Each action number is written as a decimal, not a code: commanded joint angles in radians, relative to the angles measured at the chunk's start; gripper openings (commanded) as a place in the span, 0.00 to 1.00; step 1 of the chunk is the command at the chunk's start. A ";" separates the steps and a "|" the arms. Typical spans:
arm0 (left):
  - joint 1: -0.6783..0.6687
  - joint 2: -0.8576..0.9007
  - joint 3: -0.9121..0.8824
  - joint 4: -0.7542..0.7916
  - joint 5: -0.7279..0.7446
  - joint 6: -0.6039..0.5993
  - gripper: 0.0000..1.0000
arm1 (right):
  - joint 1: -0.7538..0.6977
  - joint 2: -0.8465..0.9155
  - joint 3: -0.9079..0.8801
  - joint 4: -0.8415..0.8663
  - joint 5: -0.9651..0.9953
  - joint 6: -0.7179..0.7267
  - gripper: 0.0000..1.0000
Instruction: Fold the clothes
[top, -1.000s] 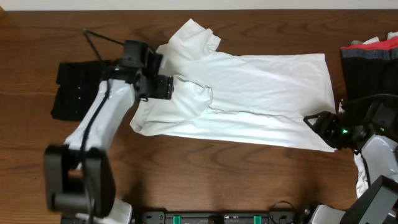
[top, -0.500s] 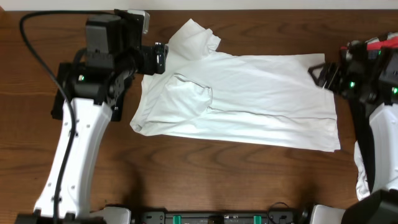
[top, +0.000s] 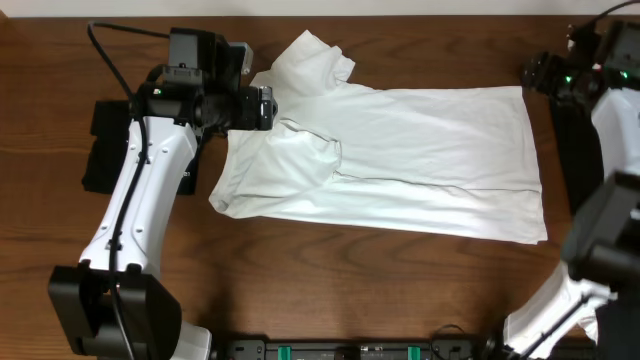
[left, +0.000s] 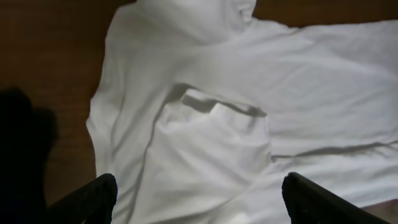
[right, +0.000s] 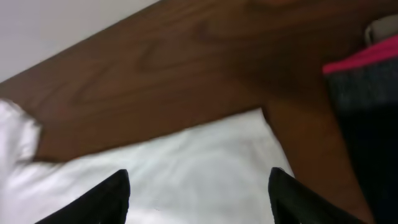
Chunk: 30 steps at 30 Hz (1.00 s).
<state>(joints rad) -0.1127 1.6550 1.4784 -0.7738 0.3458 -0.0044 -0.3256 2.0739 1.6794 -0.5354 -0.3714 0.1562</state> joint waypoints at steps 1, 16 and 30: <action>0.002 -0.013 0.019 -0.035 0.021 -0.013 0.87 | -0.009 0.097 0.092 -0.007 0.005 0.008 0.69; 0.002 -0.013 0.019 -0.075 0.021 -0.012 0.87 | -0.006 0.262 0.133 -0.006 0.095 -0.012 0.63; 0.002 -0.012 0.019 -0.056 0.020 -0.012 0.87 | 0.039 0.301 0.132 -0.026 0.069 -0.042 0.39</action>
<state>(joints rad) -0.1127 1.6550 1.4784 -0.8349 0.3603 -0.0044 -0.3084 2.3554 1.7996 -0.5472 -0.2802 0.1368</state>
